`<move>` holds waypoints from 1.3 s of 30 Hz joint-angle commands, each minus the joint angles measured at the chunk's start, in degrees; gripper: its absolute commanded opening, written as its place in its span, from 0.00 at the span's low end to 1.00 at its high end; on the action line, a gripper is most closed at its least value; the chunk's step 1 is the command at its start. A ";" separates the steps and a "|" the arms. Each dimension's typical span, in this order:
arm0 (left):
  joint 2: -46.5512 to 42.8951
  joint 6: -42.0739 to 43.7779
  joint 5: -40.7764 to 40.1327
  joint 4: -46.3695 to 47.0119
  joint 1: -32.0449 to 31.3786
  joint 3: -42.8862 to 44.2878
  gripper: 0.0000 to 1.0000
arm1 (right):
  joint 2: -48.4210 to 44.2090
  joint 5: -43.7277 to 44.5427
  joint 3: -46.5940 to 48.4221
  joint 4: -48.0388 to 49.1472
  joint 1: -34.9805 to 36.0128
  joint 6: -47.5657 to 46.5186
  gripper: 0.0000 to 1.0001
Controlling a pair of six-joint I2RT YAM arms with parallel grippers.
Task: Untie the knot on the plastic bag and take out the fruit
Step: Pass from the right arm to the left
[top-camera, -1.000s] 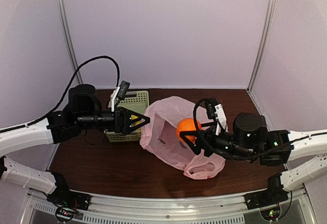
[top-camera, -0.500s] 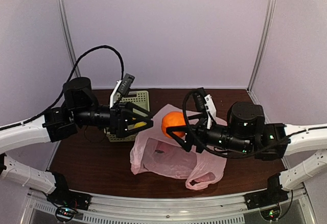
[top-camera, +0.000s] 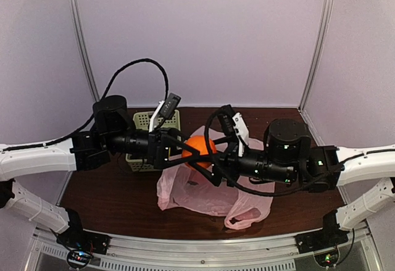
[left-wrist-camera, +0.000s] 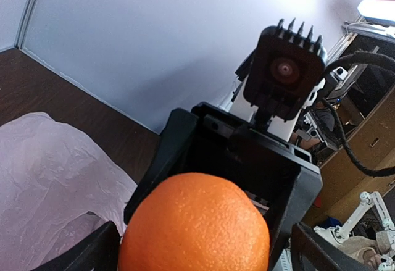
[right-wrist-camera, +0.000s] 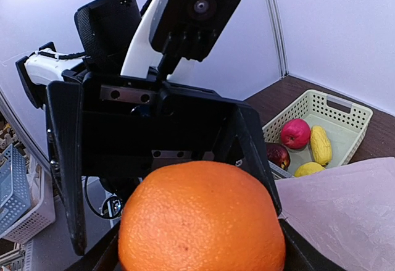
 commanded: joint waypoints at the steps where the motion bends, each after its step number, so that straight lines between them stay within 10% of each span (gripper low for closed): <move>1: 1.57 -2.68 1.87 6.67 -0.30 -0.19 0.98 | 0.92 -0.84 1.94 -0.14 0.61 -1.61 0.67; 15: 3.89 -3.88 3.12 9.02 -0.31 -0.19 0.70 | 2.37 0.69 2.79 -1.00 0.61 -2.61 0.69; 25: 3.26 -3.31 2.49 8.32 -0.30 -0.39 0.55 | 2.15 3.15 2.46 -1.21 0.61 -2.39 0.90; 39: -3.26 4.81 -6.38 -12.84 4.97 3.68 0.49 | -5.99 8.66 -3.31 -0.96 0.61 -0.84 1.00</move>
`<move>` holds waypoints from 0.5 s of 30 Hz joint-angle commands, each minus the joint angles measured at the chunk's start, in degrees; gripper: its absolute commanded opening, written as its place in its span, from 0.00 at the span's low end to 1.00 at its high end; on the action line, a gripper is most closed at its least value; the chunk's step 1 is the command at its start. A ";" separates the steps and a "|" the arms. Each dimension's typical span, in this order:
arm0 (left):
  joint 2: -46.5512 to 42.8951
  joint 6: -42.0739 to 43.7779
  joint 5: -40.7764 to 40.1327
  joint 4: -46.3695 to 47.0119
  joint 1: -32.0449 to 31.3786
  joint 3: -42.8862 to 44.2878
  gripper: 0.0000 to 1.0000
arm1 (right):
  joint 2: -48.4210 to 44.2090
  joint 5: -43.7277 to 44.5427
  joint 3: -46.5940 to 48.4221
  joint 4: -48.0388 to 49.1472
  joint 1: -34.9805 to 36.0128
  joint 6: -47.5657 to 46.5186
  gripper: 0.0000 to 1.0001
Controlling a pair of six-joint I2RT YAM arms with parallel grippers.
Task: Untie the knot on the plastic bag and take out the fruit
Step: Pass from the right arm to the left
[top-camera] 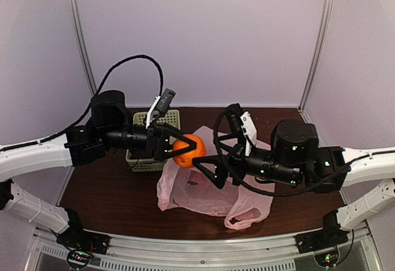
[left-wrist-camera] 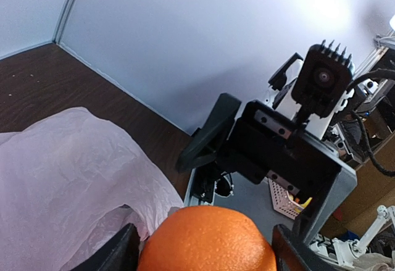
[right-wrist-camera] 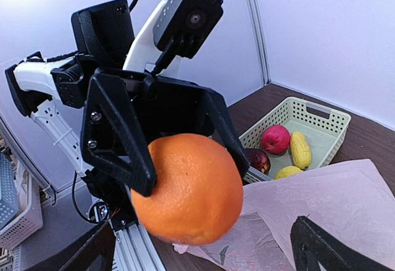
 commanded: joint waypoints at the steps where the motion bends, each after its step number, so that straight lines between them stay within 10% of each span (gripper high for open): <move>1: -3.15 3.14 -2.36 -7.28 3.95 1.38 0.49 | -4.68 5.18 -2.90 0.32 -0.24 1.18 1.00; 15: 1.52 13.04 -13.44 -21.17 19.87 8.64 0.46 | -9.70 11.57 -6.63 -2.26 -0.23 3.85 1.00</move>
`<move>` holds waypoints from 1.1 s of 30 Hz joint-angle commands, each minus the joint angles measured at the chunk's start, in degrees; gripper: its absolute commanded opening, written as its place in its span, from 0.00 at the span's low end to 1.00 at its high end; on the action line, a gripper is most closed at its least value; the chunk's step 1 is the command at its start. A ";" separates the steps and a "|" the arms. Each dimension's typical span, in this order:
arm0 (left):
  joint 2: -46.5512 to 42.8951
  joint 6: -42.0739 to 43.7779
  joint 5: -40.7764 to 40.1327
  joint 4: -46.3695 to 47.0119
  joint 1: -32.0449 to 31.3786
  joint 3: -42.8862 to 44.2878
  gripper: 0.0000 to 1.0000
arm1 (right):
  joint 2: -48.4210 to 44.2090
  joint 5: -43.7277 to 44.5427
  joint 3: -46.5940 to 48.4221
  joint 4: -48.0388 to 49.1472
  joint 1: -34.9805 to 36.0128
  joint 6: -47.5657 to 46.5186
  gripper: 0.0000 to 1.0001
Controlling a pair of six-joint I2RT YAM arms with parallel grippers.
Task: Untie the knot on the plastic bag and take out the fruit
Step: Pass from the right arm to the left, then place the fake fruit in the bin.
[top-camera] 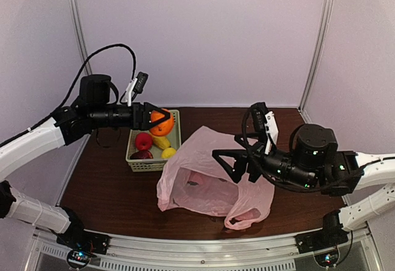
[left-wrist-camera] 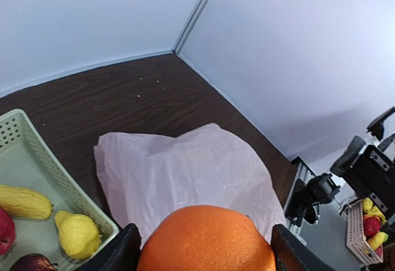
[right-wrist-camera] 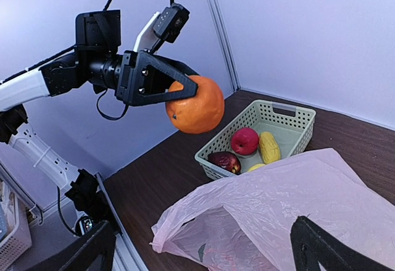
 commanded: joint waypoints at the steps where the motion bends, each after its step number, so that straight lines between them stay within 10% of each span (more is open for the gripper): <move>1: 5.31 4.73 -6.58 -2.93 4.78 3.46 0.46 | -1.01 3.18 -0.69 -2.05 -0.15 1.71 1.00; 24: 26.83 10.68 -15.47 1.37 12.13 3.84 0.47 | 0.45 1.71 -0.87 -0.90 -0.16 4.20 1.00; 33: 32.08 12.75 -15.56 0.22 12.53 6.58 0.71 | 0.02 1.65 -1.20 -1.22 -0.16 4.90 1.00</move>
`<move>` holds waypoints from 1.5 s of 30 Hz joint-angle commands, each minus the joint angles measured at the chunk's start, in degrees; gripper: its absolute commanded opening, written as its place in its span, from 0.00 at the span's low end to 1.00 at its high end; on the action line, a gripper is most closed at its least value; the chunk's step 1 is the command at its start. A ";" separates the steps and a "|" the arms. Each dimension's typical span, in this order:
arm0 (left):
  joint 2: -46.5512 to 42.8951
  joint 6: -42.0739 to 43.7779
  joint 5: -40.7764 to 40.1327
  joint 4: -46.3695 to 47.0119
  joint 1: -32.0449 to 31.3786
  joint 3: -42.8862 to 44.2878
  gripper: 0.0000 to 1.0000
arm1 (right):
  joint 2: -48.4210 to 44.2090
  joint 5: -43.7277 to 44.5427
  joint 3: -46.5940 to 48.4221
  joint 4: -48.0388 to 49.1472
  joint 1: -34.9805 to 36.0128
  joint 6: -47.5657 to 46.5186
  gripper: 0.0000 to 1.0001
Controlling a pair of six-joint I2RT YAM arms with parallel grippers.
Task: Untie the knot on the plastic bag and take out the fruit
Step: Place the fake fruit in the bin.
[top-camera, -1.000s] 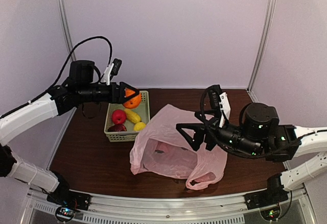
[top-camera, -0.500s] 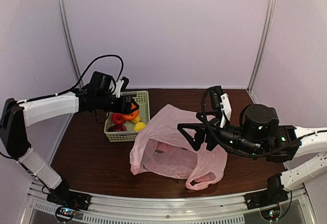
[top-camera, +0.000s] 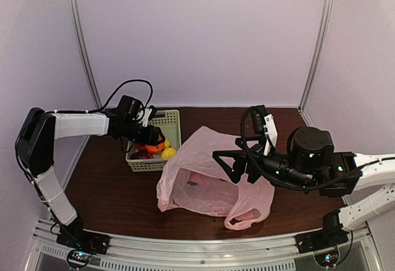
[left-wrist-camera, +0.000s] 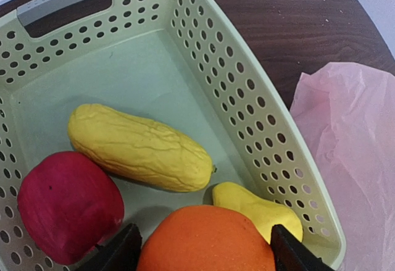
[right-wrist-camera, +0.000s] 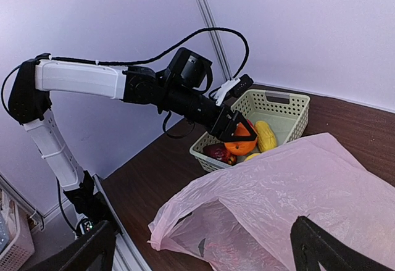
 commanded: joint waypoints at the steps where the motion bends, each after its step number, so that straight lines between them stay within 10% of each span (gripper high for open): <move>1: 0.72 2.05 -0.54 1.63 0.18 2.45 0.73 | -0.18 -0.43 -0.54 0.46 -0.16 0.81 1.00; 9: 0.69 2.50 -0.71 1.17 0.18 3.17 0.91 | 0.98 -0.68 0.10 0.51 -0.16 0.46 1.00; 22: -7.45 1.69 1.06 0.55 0.18 0.98 0.93 | 0.71 0.22 0.20 -1.32 -0.13 0.16 1.00; 30: -21.36 4.67 15.54 -2.37 -0.68 -5.20 0.98 | -1.63 5.94 0.49 -8.84 -0.15 0.98 1.00; 45: -34.96 -7.72 18.36 5.14 -16.51 -22.80 0.98 | 1.18 17.13 2.36 -28.91 -0.86 12.35 1.00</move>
